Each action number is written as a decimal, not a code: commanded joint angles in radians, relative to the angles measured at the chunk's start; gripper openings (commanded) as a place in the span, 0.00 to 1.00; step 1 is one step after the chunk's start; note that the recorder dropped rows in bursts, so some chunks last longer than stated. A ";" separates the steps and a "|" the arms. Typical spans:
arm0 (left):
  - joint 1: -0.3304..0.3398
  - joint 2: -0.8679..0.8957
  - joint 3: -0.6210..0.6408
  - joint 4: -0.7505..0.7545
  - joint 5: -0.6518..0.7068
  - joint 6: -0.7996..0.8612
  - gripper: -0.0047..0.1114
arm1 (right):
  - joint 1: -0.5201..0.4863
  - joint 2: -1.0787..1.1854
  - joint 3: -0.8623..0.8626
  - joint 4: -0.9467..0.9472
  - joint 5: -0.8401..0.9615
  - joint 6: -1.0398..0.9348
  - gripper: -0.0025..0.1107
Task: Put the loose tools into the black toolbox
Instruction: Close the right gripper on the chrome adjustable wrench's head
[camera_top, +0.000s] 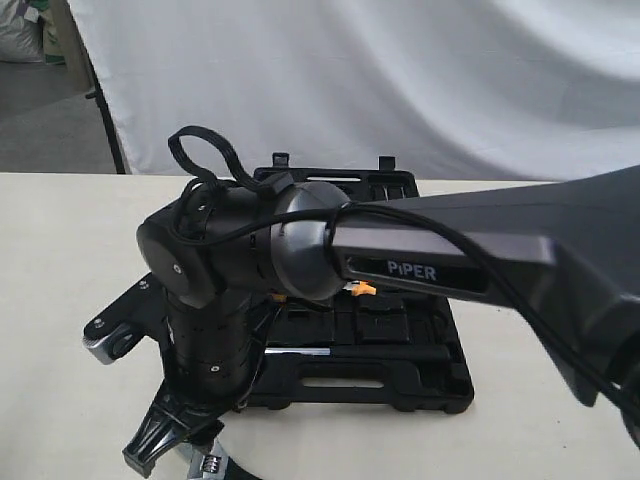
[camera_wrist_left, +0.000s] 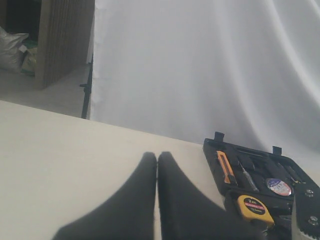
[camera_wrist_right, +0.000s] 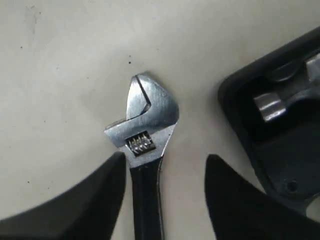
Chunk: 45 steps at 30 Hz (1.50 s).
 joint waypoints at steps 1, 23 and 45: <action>0.025 -0.003 -0.003 0.004 -0.007 -0.005 0.05 | 0.000 0.001 0.003 0.025 -0.011 0.010 0.60; 0.025 -0.003 -0.003 0.004 -0.007 -0.005 0.05 | -0.002 0.156 0.003 0.184 -0.107 -0.060 0.58; 0.025 -0.003 -0.003 0.004 -0.007 -0.005 0.05 | 0.058 0.136 0.001 0.267 -0.078 -0.202 0.02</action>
